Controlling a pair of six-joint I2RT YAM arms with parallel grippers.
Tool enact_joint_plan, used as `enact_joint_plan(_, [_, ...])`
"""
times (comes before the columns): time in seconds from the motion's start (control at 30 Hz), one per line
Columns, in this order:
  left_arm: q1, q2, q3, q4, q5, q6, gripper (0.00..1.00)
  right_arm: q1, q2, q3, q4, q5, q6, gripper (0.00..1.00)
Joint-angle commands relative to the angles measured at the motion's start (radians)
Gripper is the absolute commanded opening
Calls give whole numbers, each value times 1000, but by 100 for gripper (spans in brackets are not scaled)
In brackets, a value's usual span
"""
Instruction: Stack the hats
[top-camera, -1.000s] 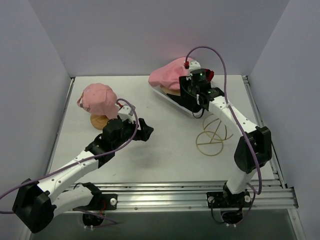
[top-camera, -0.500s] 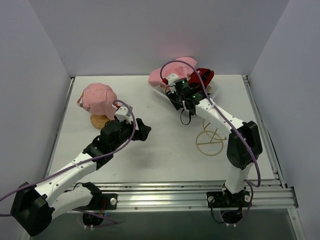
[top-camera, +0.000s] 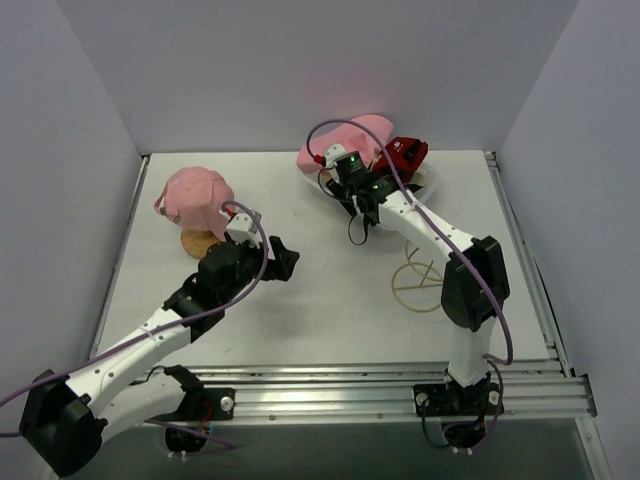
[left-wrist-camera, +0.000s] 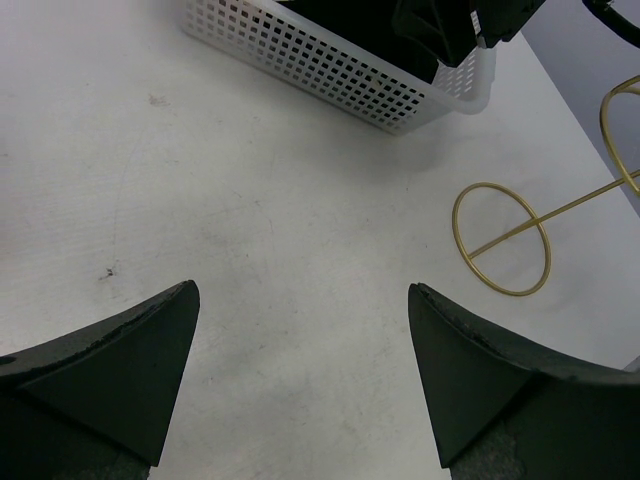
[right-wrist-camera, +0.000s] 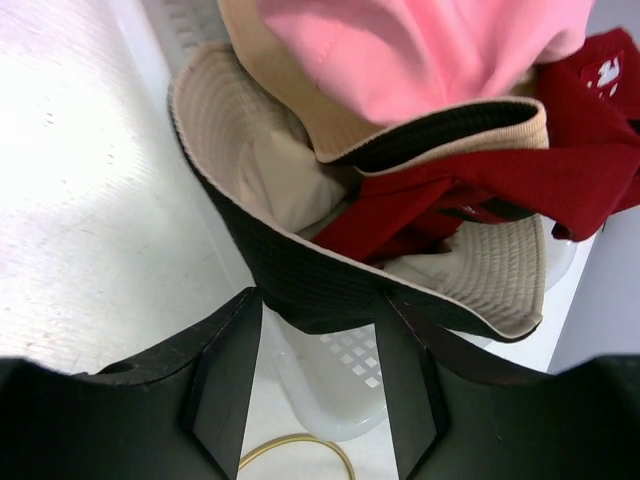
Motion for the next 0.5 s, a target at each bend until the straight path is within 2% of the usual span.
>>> enact_joint_plan(0.0, [-8,-28,10,29,-20,14,94,30,-88,59,-22,13,-20,45])
enact_joint_plan(0.37, [-6,-2,19,20,-38,21,94,23,-50,58,-51,-7,-92,49])
enact_joint_plan(0.47, [-6,-3,19,19,-40,21,94,3,11,90,-82,3,-102,49])
